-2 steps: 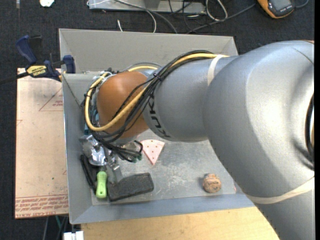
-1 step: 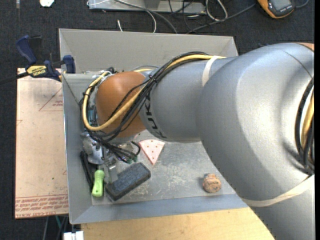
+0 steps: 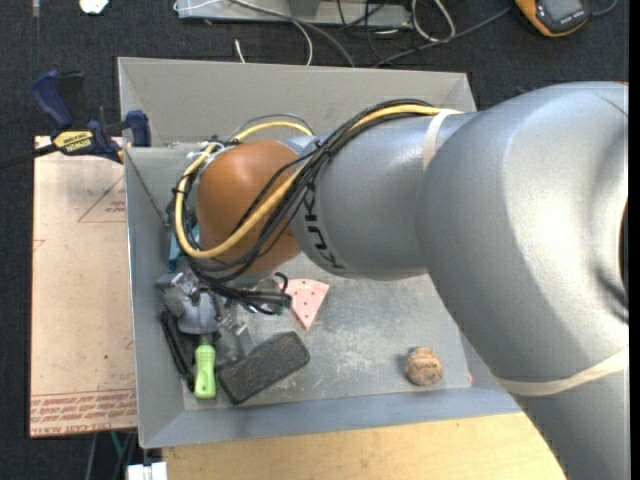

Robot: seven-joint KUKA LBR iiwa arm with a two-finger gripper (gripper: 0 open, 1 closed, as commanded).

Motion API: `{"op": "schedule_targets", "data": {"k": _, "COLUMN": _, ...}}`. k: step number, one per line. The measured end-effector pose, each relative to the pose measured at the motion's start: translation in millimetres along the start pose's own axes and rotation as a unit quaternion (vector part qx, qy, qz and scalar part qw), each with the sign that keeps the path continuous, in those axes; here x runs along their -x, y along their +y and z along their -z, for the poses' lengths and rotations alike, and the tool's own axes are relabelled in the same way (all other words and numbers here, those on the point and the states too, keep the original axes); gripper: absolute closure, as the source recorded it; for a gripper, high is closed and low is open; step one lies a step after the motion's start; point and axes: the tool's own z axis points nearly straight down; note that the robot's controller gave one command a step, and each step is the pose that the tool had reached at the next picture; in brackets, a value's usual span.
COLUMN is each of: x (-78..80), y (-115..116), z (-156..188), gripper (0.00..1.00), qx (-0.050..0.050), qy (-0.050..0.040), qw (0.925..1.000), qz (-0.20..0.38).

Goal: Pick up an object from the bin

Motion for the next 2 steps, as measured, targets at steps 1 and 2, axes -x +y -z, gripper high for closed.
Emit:
{"op": "schedule_targets", "data": {"k": 1, "x": 1.3, "y": -5.2, "z": -3.6, "gripper": 0.0, "qx": -0.003, "qy": -0.0009, "qw": 0.9983, "qz": 0.059}}
{"op": "schedule_targets", "data": {"k": 2, "x": 6.0, "y": -5.3, "z": -8.9, "gripper": 1.0, "qx": 0.0, "qy": -0.0022, "qw": 0.9873, "qz": 0.159}}
